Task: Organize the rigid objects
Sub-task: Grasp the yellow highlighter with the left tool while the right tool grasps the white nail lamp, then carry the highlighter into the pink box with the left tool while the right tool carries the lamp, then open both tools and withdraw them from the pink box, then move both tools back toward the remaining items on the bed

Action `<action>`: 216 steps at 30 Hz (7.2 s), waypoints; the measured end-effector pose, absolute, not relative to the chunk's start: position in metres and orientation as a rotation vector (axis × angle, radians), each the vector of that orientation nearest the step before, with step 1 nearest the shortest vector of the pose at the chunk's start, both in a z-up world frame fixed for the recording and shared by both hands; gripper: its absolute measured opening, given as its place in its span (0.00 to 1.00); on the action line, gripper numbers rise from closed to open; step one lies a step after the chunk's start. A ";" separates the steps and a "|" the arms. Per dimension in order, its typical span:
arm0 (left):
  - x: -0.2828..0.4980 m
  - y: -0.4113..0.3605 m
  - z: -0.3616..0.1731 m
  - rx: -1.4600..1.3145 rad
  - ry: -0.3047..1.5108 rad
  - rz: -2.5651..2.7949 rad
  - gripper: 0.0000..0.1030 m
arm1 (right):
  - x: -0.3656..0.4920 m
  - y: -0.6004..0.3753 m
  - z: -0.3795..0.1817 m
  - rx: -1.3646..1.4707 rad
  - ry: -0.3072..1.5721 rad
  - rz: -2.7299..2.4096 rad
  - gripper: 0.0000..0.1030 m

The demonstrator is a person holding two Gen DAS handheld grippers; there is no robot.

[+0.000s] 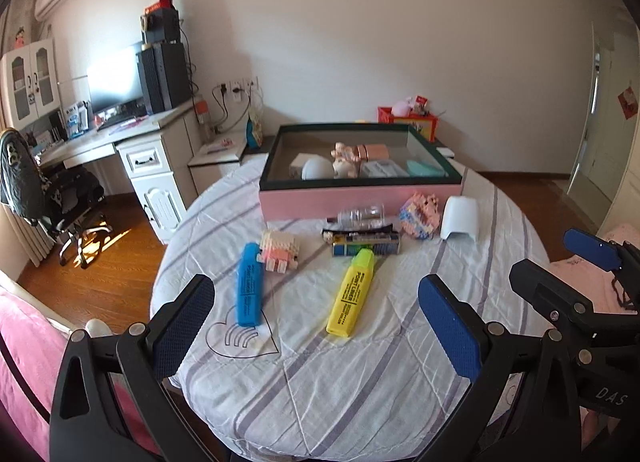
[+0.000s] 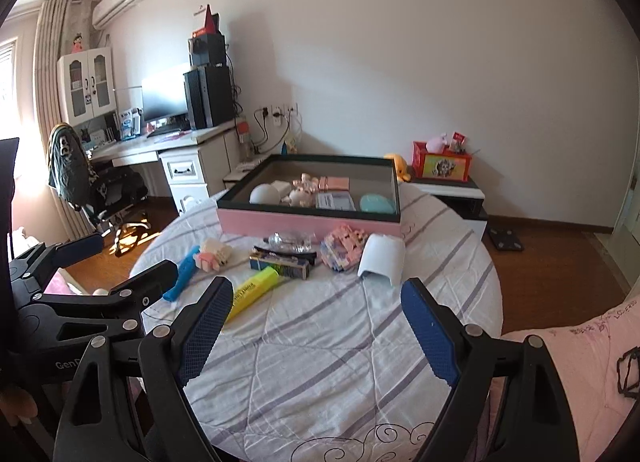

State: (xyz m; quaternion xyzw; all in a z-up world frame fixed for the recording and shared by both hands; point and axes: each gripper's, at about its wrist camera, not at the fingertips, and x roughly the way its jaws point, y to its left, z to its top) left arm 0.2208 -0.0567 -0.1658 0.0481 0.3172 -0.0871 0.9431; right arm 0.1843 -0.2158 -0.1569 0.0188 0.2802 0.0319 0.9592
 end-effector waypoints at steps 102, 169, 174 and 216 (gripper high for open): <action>0.274 -0.066 -0.114 0.115 0.375 -0.083 0.27 | 0.276 -0.189 -0.124 -0.009 0.420 0.281 0.52; 0.147 -0.012 -0.058 0.044 0.265 -0.029 1.00 | 0.146 -0.177 -0.058 0.017 0.264 0.128 0.86; 0.124 -0.016 -0.051 0.055 0.236 -0.037 1.00 | 0.118 -0.179 -0.053 0.028 0.236 0.106 0.86; 0.244 0.005 -0.201 0.023 0.706 -0.083 1.00 | 0.222 -0.166 -0.184 0.015 0.659 0.154 0.86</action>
